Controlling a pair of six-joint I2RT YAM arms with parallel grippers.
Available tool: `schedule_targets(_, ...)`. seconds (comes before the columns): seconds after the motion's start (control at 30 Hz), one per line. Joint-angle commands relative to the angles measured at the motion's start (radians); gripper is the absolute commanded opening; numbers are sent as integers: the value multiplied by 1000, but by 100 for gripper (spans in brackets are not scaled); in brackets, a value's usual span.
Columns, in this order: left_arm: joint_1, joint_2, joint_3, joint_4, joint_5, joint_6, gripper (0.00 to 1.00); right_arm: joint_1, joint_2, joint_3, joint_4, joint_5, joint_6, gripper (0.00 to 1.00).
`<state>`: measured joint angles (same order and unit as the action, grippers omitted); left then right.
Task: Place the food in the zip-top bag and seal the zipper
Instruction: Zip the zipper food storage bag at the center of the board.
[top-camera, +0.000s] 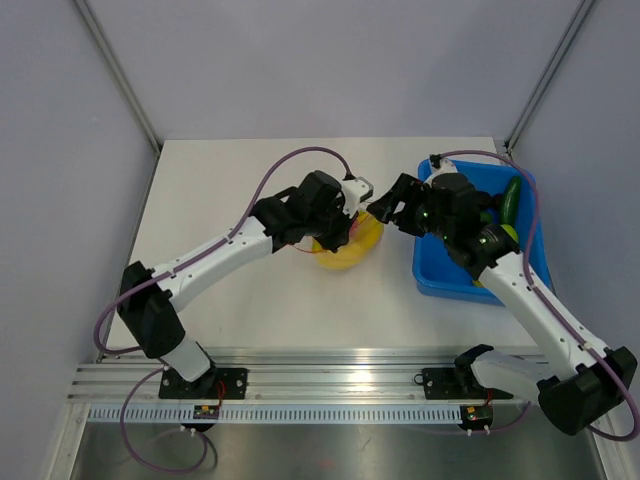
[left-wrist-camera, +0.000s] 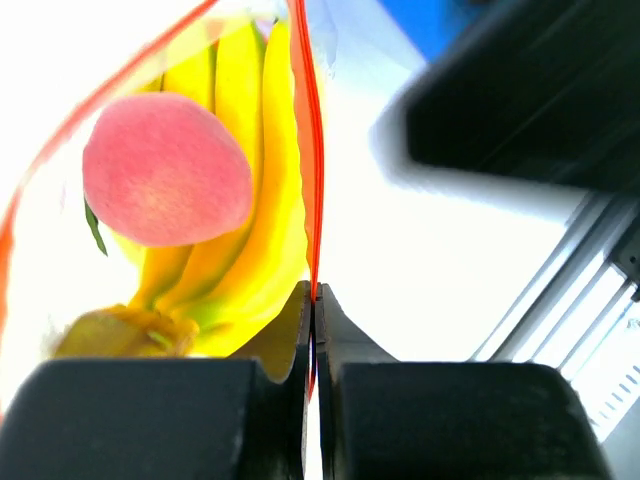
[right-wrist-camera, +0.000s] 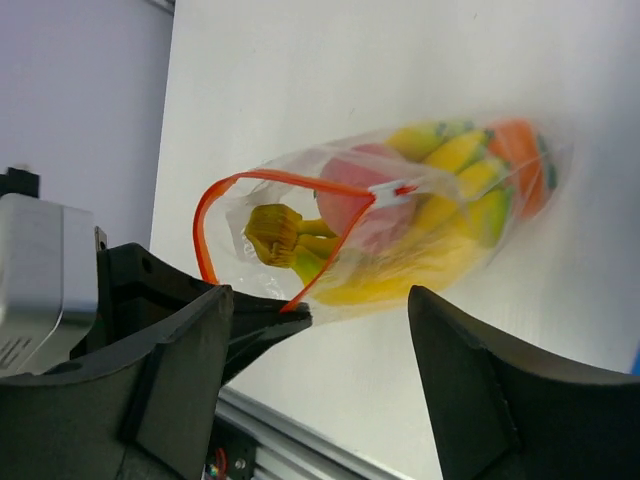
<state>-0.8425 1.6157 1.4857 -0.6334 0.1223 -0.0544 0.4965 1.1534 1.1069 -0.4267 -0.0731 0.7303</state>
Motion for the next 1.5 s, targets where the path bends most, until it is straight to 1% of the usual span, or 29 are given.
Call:
schedule_targets(0.0, 29, -82, -37, 74, 72, -4, 0, -38, -69, 33, -4, 35, -202, 78)
schedule_targets(0.03, 45, -100, -47, 80, 111, 1, 0, -53, -75, 28, -3, 47, -271, 78)
schedule_targets(0.1, 66, -122, -91, 92, 157, 4, 0, -75, -90, -8, 11, 26, -353, 79)
schedule_targets(0.13, 85, -134, -105, 104, 192, 5, 0, -87, -92, -28, 47, -3, -399, 79)
schedule_targets(0.17, 94, -158, -122, 112, 207, 7, 0, -99, -99, -53, 72, -61, -496, 81)
schedule_targets(0.2, 100, -168, -146, 118, 220, 2, 0, -101, -104, -114, 104, -83, -547, 82)
schedule_targets(0.23, 117, -177, -156, 124, 244, -2, 0, -101, -112, -149, 180, -102, -625, 82)
schedule_targets(0.27, 123, -192, -163, 127, 253, -5, 0, -101, -136, -183, 219, -135, -652, 82)
schedule_targets(0.3, 129, -197, -174, 129, 263, -5, 0, -101, -150, -250, 297, -169, -687, 83)
schedule_targets(0.33, 135, -201, -179, 127, 275, -5, 0, -104, -165, -286, 342, -209, -766, 82)
schedule_targets(0.37, 138, -207, -182, 126, 275, -5, 0, -99, -196, -320, 389, -255, -782, 81)
schedule_targets(0.4, 140, -209, -185, 126, 278, -5, 0, -104, -210, -378, 486, -264, -792, 78)
schedule_targets(0.43, 141, -209, -185, 120, 280, -2, 0, -102, -221, -398, 517, -272, -802, 76)
schedule_targets(0.5, 141, -201, -182, 115, 286, -4, 0, -102, -228, -418, 543, -329, -850, 74)
schedule_targets(0.57, 145, -198, -180, 112, 304, -5, 0, -102, -210, -406, 522, -401, -906, 73)
schedule_targets(0.63, 145, -191, -176, 110, 319, -10, 0, -102, -186, -391, 510, -430, -942, 70)
schedule_targets(0.93, 145, -175, -162, 107, 367, -10, 0, -101, -83, -328, 572, -439, -993, 68)
schedule_targets(0.97, 145, -175, -160, 107, 369, -10, 0, -102, -66, -328, 603, -439, -994, 68)
schedule_targets(1.13, 145, -172, -153, 98, 378, -4, 0, -102, -18, -320, 644, -424, -1005, 62)
schedule_targets(1.2, 145, -168, -147, 94, 378, -1, 0, -101, -9, -314, 651, -433, -1006, 60)
schedule_targets(1.37, 145, -158, -134, 90, 390, 2, 0, -102, -7, -328, 713, -479, -1010, 60)
schedule_targets(1.47, 145, -149, -122, 77, 387, 7, 0, -102, 3, -306, 678, -525, -1022, 51)
